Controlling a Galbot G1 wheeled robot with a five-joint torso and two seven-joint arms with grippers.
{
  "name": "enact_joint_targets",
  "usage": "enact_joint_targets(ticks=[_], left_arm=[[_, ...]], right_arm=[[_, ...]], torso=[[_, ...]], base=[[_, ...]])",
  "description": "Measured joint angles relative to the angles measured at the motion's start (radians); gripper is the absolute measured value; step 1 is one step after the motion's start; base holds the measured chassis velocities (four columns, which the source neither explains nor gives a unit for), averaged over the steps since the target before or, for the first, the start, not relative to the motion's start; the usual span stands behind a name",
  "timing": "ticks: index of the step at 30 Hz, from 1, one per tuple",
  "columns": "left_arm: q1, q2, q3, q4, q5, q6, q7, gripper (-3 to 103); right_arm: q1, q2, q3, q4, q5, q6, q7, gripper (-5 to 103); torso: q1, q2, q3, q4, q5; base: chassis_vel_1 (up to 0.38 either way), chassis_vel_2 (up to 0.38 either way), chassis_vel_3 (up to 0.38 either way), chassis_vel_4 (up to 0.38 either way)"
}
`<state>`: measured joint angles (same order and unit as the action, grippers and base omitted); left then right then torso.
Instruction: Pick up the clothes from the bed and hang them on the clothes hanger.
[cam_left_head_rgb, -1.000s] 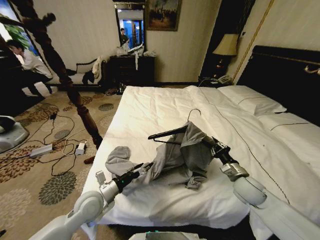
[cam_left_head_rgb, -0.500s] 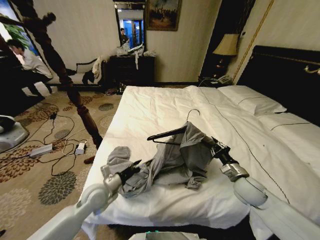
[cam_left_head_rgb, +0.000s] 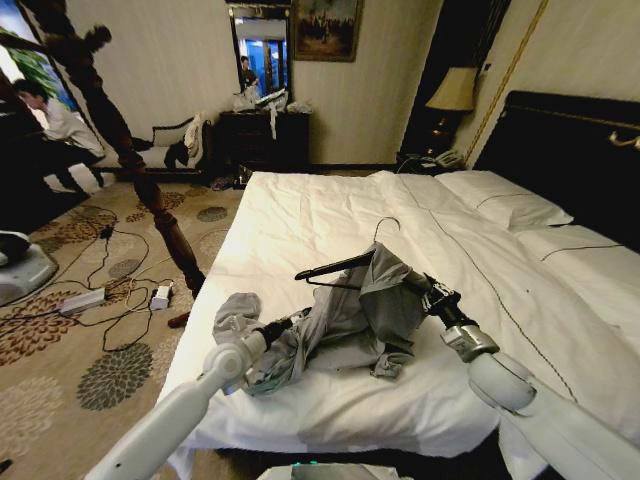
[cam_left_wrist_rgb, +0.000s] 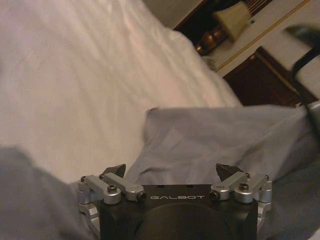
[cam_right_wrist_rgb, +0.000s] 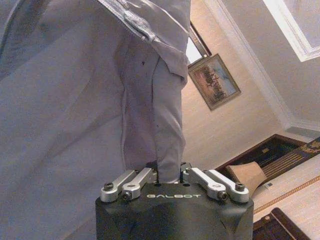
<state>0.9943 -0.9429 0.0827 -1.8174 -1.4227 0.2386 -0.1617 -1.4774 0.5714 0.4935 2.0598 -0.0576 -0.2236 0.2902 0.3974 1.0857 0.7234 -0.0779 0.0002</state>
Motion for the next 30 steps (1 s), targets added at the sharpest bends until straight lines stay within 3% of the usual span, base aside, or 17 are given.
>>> enact_joint_targets(ticks=[8, 17, 27, 30], left_arm=[[0.075, 0.020, -0.008, 0.025, 0.051, 0.003, 0.040, 100], [0.204, 0.062, -0.106, 0.024, 0.092, -0.003, 0.083, 100], [0.219, 0.074, -0.136, -0.042, 0.143, -0.013, 0.097, 100], [0.217, 0.085, -0.139, -0.085, 0.121, -0.016, 0.100, 100]], right_arm=[[0.000, -0.001, 0.002, -0.004, 0.003, 0.000, 0.000, 15], [0.001, 0.000, -0.003, -0.004, 0.002, 0.002, -0.002, 15], [-0.007, 0.002, -0.003, -0.003, -0.004, 0.004, -0.003, 15], [-0.006, 0.003, -0.003, -0.004, -0.006, 0.005, -0.003, 15]], torso=[[0.000, 0.000, 0.000, -0.0001, -0.0002], [0.000, 0.000, 0.000, -0.0001, -0.0003], [0.000, 0.000, 0.000, 0.0001, -0.0003], [0.000, 0.000, 0.000, 0.0000, -0.0002]], base=[[0.000, 0.000, 0.000, 0.000], [0.000, 0.000, 0.000, 0.000], [0.000, 0.000, 0.000, 0.000], [0.000, 0.000, 0.000, 0.000]])
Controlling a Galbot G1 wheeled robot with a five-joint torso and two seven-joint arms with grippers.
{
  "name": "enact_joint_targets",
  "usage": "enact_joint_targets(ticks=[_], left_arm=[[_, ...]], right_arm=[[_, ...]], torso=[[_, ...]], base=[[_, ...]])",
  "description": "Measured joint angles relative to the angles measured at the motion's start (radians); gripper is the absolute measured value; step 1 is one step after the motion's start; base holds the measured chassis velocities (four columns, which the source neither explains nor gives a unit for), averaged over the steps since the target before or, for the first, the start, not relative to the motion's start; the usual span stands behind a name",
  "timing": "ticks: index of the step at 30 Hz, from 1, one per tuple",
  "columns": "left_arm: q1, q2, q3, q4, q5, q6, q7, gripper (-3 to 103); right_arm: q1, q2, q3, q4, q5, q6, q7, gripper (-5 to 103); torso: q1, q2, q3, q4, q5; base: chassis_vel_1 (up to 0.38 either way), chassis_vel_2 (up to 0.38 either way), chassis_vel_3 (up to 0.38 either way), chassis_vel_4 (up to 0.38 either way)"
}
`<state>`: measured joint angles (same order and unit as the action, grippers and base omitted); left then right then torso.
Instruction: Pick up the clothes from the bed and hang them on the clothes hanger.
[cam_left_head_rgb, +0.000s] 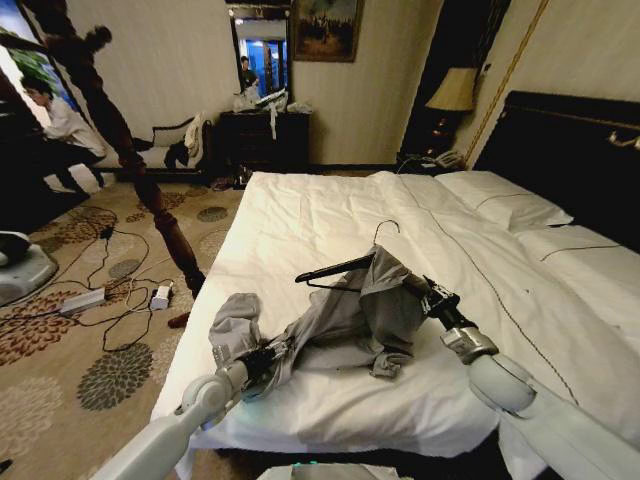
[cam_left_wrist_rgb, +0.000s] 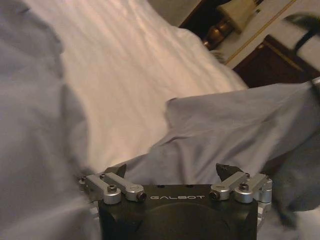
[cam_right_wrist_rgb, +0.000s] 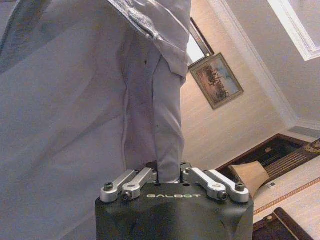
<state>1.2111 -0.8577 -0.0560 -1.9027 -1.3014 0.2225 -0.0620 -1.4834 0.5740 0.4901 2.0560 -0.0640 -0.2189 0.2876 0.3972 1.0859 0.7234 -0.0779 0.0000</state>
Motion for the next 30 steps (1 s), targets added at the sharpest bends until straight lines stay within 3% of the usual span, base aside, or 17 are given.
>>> enact_joint_targets(ticks=[7, 19, 26, 27, 29, 30], left_arm=[[-0.022, -0.029, 0.016, -0.011, -0.046, 0.003, -0.027, 100], [-0.076, -0.057, 0.064, 0.056, -0.054, 0.013, -0.035, 100], [-0.105, -0.076, 0.089, 0.089, -0.056, 0.019, -0.036, 84], [-0.106, -0.080, 0.090, 0.092, -0.054, 0.019, -0.035, 74], [-0.105, -0.080, 0.089, 0.092, -0.054, 0.019, -0.035, 74], [-0.105, -0.080, 0.088, 0.091, -0.053, 0.018, -0.034, 68]], right_arm=[[-0.002, 0.001, -0.002, 0.000, -0.003, 0.000, 0.000, 15], [-0.001, -0.004, -0.002, -0.001, -0.002, 0.000, 0.000, 15], [-0.005, -0.005, 0.000, -0.001, -0.001, 0.000, 0.001, 15], [-0.009, -0.005, 0.003, 0.001, -0.001, 0.000, 0.002, 15], [-0.012, -0.006, 0.004, 0.001, -0.002, 0.000, 0.003, 15], [-0.013, -0.006, 0.005, 0.001, -0.002, 0.000, 0.003, 15]], torso=[[0.000, 0.000, 0.000, 0.0000, 0.0000], [0.000, 0.000, 0.000, 0.0000, 0.0001], [0.000, 0.000, 0.000, 0.0000, 0.0000], [0.000, 0.000, 0.000, 0.0000, 0.0000], [0.000, 0.000, 0.000, 0.0000, 0.0000], [0.000, 0.000, 0.000, -0.0001, 0.0000]], base=[[0.000, 0.000, 0.000, 0.000], [0.000, 0.000, 0.000, 0.000], [0.000, 0.000, 0.000, 0.000], [0.000, 0.000, 0.000, 0.000], [0.000, 0.000, 0.000, 0.000], [0.000, 0.000, 0.000, 0.000]])
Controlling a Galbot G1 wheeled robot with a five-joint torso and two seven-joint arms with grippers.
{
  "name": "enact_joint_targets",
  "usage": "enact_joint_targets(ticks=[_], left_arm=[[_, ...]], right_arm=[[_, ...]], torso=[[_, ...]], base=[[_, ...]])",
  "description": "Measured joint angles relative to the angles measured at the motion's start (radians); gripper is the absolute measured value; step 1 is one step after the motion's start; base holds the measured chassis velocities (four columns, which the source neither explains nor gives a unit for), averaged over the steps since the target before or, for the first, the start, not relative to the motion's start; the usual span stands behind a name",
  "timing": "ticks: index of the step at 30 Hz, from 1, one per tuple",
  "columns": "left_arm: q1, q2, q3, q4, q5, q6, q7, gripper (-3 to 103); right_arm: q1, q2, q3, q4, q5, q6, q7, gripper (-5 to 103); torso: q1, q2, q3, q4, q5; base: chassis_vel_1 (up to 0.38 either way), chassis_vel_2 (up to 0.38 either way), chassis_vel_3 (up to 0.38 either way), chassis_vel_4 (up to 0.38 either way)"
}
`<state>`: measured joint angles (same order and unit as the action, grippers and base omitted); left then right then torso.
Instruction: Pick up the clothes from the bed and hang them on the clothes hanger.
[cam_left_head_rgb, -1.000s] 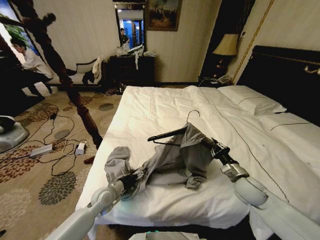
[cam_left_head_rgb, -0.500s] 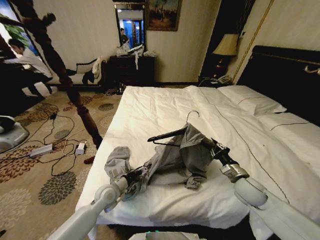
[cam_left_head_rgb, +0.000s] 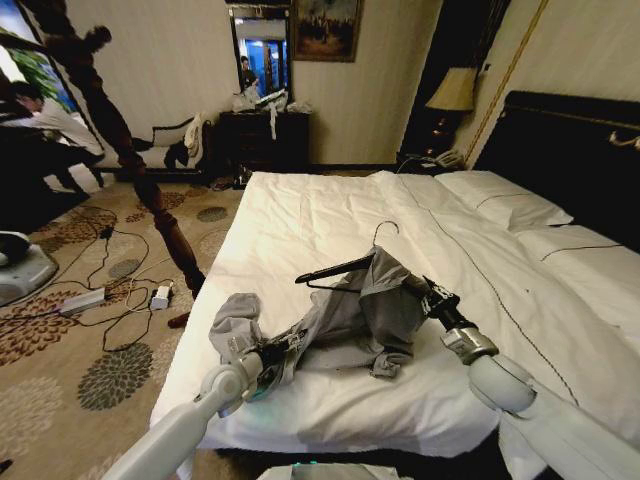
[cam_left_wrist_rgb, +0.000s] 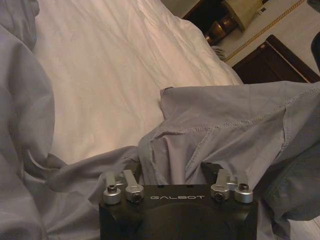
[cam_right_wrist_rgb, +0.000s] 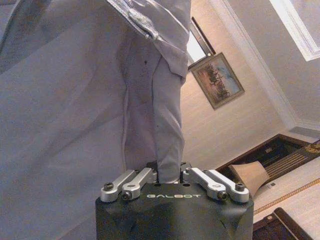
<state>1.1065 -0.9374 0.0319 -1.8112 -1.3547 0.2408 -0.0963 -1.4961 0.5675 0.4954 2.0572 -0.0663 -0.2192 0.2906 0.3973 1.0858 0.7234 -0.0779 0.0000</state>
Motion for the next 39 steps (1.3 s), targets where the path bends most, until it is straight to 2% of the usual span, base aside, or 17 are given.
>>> enact_joint_targets(ticks=[1, 2, 3, 5, 7, 8, 12, 14, 17, 24, 30, 33, 36, 39], left_arm=[[0.001, 0.001, -0.001, -0.001, 0.000, 0.000, 0.000, 68], [0.002, 0.004, -0.002, -0.003, 0.001, -0.001, 0.001, 62], [0.004, 0.009, -0.006, -0.006, 0.002, -0.002, 0.001, 52], [0.007, 0.010, -0.009, -0.008, 0.003, -0.002, 0.002, 52], [0.012, 0.015, -0.016, -0.012, 0.003, -0.003, 0.003, 41], [0.012, 0.015, -0.016, -0.012, 0.003, -0.003, 0.003, 41], [0.019, 0.022, -0.023, -0.015, 0.006, -0.004, 0.009, 19], [0.019, 0.022, -0.023, -0.015, 0.007, -0.004, 0.010, 19], [0.014, 0.016, -0.024, -0.010, 0.010, -0.008, 0.013, 3], [0.022, 0.037, -0.043, -0.037, 0.016, -0.012, 0.019, 0], [0.012, 0.104, -0.112, -0.094, 0.002, -0.011, 0.024, 0], [-0.047, 0.170, -0.135, -0.142, -0.033, -0.007, 0.022, 0], [-0.076, 0.190, -0.137, -0.152, -0.050, -0.006, 0.017, 0], [-0.155, 0.230, -0.140, -0.165, -0.105, -0.001, 0.000, 0]], right_arm=[[0.000, 0.000, 0.000, 0.000, 0.000, 0.000, 0.000, 15], [0.000, -0.001, 0.001, 0.000, -0.001, 0.000, 0.000, 15], [0.002, -0.001, 0.001, 0.000, -0.001, 0.000, 0.000, 15], [0.003, -0.001, 0.000, 0.000, -0.001, -0.001, 0.000, 15], [0.004, -0.001, 0.000, 0.000, -0.001, -0.001, 0.000, 15], [0.004, -0.001, 0.000, 0.000, -0.001, -0.001, 0.000, 15], [0.000, 0.000, 0.000, 0.002, -0.003, -0.001, 0.000, 15], [-0.001, 0.001, 0.000, 0.002, -0.003, -0.001, 0.000, 15], [-0.004, 0.003, 0.001, 0.005, -0.003, -0.001, 0.001, 15], [-0.006, 0.004, 0.008, 0.005, -0.001, -0.001, 0.003, 15], [0.004, 0.004, 0.010, 0.001, 0.009, 0.002, 0.004, 15], [0.009, 0.009, 0.004, 0.001, 0.009, 0.004, 0.003, 15], [0.012, 0.012, 0.003, 0.001, 0.008, 0.005, 0.002, 15], [0.015, 0.012, 0.004, 0.001, 0.006, 0.017, -0.007, 15]], torso=[[0.000, 0.000, 0.000, 0.0000, 0.0000], [0.000, 0.000, 0.000, 0.0001, 0.0000], [0.000, 0.000, 0.000, 0.0001, 0.0000], [0.000, 0.000, 0.000, 0.0000, 0.0000], [0.000, 0.000, 0.000, 0.0001, 0.0000], [0.000, 0.000, 0.000, 0.0001, 0.0000], [0.000, 0.000, 0.000, 0.0001, 0.0000], [0.000, 0.000, 0.000, 0.0000, 0.0000], [0.000, 0.000, 0.000, 0.0000, 0.0000], [0.000, 0.000, 0.000, 0.0000, -0.0002], [0.000, 0.000, 0.000, 0.0003, -0.0002], [0.000, 0.000, 0.000, 0.0001, 0.0000], [0.000, 0.000, 0.000, 0.0000, 0.0000], [0.000, 0.000, 0.000, 0.0001, -0.0001]], base=[[0.000, 0.000, 0.000, 0.000], [0.000, 0.000, 0.000, 0.000], [0.000, 0.000, 0.000, 0.000], [0.000, 0.000, 0.000, 0.000], [0.000, 0.000, 0.000, 0.000], [0.000, 0.000, 0.000, 0.000], [0.000, 0.000, 0.000, 0.000], [0.000, 0.000, 0.000, 0.000], [0.000, 0.000, 0.000, 0.000], [0.000, 0.000, 0.000, 0.000], [0.000, 0.000, 0.000, 0.000], [0.000, 0.000, 0.000, 0.000], [0.000, 0.000, 0.000, 0.000], [0.000, 0.000, 0.000, 0.000]])
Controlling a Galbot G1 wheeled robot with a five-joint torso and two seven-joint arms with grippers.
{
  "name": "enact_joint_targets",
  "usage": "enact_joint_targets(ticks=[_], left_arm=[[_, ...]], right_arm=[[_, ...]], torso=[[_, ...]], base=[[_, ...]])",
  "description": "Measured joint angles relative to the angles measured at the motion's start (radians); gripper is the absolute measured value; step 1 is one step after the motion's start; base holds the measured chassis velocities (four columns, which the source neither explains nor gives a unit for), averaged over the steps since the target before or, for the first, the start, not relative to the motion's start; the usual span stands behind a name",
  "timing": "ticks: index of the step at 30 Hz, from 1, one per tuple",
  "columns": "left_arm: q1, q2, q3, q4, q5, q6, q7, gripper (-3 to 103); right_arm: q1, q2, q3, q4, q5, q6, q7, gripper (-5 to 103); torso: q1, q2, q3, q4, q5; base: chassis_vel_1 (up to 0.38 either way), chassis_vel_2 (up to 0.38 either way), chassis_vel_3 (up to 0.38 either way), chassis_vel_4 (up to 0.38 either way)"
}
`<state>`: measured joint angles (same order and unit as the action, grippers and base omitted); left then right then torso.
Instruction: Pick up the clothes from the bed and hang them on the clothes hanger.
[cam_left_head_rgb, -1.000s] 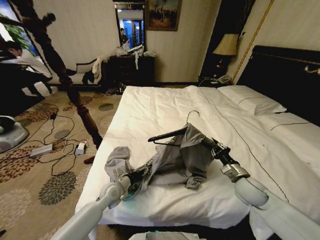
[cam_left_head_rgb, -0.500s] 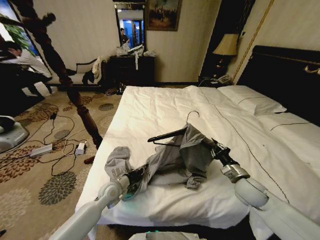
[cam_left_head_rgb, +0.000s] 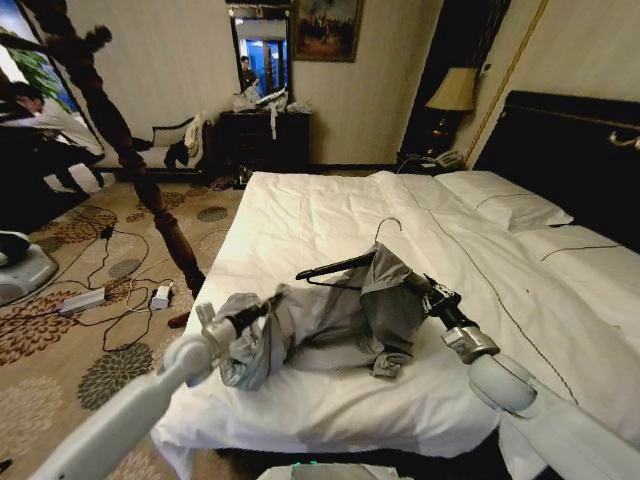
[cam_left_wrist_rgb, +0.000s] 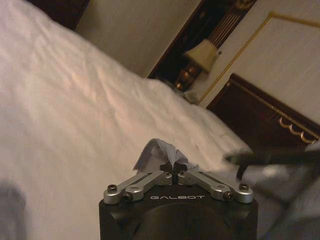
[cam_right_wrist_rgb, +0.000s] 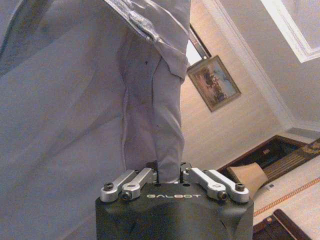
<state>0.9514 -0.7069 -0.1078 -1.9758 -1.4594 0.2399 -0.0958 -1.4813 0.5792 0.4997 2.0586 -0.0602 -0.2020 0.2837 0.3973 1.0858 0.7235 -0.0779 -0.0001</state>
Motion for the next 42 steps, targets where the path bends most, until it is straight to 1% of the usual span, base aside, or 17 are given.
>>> enact_joint_targets(ticks=[2, 5, 7, 10, 15, 18, 21, 23, 24, 27, 29, 31, 33, 35, 37, 39, 42], left_arm=[[-0.010, 0.004, 0.000, -0.001, -0.006, 0.001, -0.002, 0], [-0.130, 0.049, 0.026, -0.021, -0.081, 0.012, -0.025, 0], [-0.148, 0.056, 0.033, -0.026, -0.091, 0.014, -0.028, 0], [-0.226, 0.081, 0.075, -0.062, -0.129, 0.025, -0.047, 0], [-0.269, 0.101, 0.119, -0.113, -0.140, 0.029, -0.057, 0], [-0.294, 0.118, 0.159, -0.178, -0.143, 0.034, -0.058, 0], [-0.320, 0.121, 0.191, -0.193, -0.144, 0.034, -0.061, 0], [-0.362, 0.120, 0.248, -0.197, -0.135, 0.034, -0.071, 0], [-0.362, 0.120, 0.248, -0.197, -0.135, 0.034, -0.071, 0], [-0.405, 0.096, 0.299, -0.185, -0.126, 0.033, -0.089, 0], [-0.416, 0.090, 0.310, -0.183, -0.125, 0.033, -0.092, 0], [-0.449, 0.078, 0.345, -0.177, -0.122, 0.033, -0.097, 0], [-0.513, 0.062, 0.398, -0.163, -0.119, 0.033, -0.098, 0], [-0.534, 0.057, 0.409, -0.155, -0.119, 0.032, -0.097, 0], [-0.608, 0.041, 0.442, -0.119, -0.124, 0.031, -0.096, 0], [-0.629, 0.038, 0.453, -0.111, -0.126, 0.031, -0.096, 0], [-0.742, 0.014, 0.533, -0.082, -0.143, 0.029, -0.094, 0]], right_arm=[[0.000, -0.001, 0.000, 0.000, -0.001, 0.002, -0.002, 15], [0.008, -0.008, -0.002, 0.003, -0.011, 0.014, -0.024, 15], [0.012, -0.008, -0.005, 0.003, -0.013, 0.014, -0.027, 15], [0.036, -0.008, -0.020, -0.003, -0.013, 0.011, -0.031, 15], [0.052, -0.008, -0.028, -0.014, -0.003, -0.001, -0.031, 15], [0.068, -0.011, -0.033, -0.027, 0.020, -0.020, -0.029, 15], [0.071, -0.018, -0.037, -0.025, 0.023, -0.023, -0.030, 15], [0.083, -0.029, -0.048, -0.002, 0.038, -0.046, -0.035, 15], [0.083, -0.029, -0.048, -0.002, 0.038, -0.046, -0.035, 15], [0.094, -0.041, -0.052, 0.023, 0.060, -0.072, -0.039, 15], [0.095, -0.045, -0.053, 0.025, 0.062, -0.075, -0.040, 15], [0.102, -0.051, -0.056, 0.024, 0.069, -0.080, -0.040, 15], [0.123, -0.056, -0.070, 0.021, 0.083, -0.088, -0.040, 15], [0.132, -0.059, -0.077, 0.020, 0.086, -0.089, -0.040, 15], [0.182, -0.068, -0.116, 0.018, 0.094, -0.095, -0.041, 15], [0.203, -0.069, -0.133, 0.016, 0.097, -0.098, -0.041, 15], [0.344, -0.063, -0.242, -0.018, 0.116, -0.107, -0.035, 15]], torso=[[0.000, 0.000, 0.000, 0.0000, 0.0001], [0.000, 0.000, 0.000, -0.0002, 0.0000], [0.000, 0.000, 0.000, -0.0002, 0.0001], [0.000, 0.000, 0.000, 0.0001, 0.0001], [0.000, 0.000, 0.000, -0.0002, 0.0001], [0.000, 0.000, 0.000, 0.0003, 0.0002], [0.000, 0.000, 0.000, 0.0001, 0.0003], [0.000, 0.000, 0.000, -0.0002, 0.0003], [0.000, 0.000, 0.000, -0.0002, 0.0003], [0.000, 0.000, 0.000, 0.0003, -0.0002], [0.000, 0.000, 0.000, 0.0002, -0.0001], [0.000, 0.000, 0.000, -0.0001, 0.0001], [0.000, 0.000, 0.000, -0.0002, 0.0003], [0.000, 0.000, 0.000, -0.0003, 0.0004], [0.000, 0.000, 0.000, -0.0001, -0.0001], [0.000, 0.000, 0.000, 0.0000, 0.0000], [0.000, 0.000, 0.000, 0.0003, 0.0003]], base=[[0.000, 0.000, 0.000, 0.000], [0.000, 0.000, 0.000, 0.000], [0.000, 0.000, 0.000, 0.000], [0.000, 0.000, 0.000, 0.000], [0.000, 0.000, 0.000, 0.000], [0.000, 0.000, 0.000, 0.000], [0.000, 0.000, 0.000, 0.000], [0.000, 0.000, 0.000, 0.000], [0.000, 0.000, 0.000, 0.000], [0.000, 0.000, 0.000, 0.000], [0.000, 0.000, 0.000, 0.000], [0.000, 0.000, 0.000, 0.000], [0.000, 0.000, 0.000, 0.000], [0.000, 0.000, 0.000, 0.000], [0.000, 0.000, 0.000, 0.000], [0.000, 0.000, 0.000, 0.000], [0.000, 0.000, 0.000, 0.000]])
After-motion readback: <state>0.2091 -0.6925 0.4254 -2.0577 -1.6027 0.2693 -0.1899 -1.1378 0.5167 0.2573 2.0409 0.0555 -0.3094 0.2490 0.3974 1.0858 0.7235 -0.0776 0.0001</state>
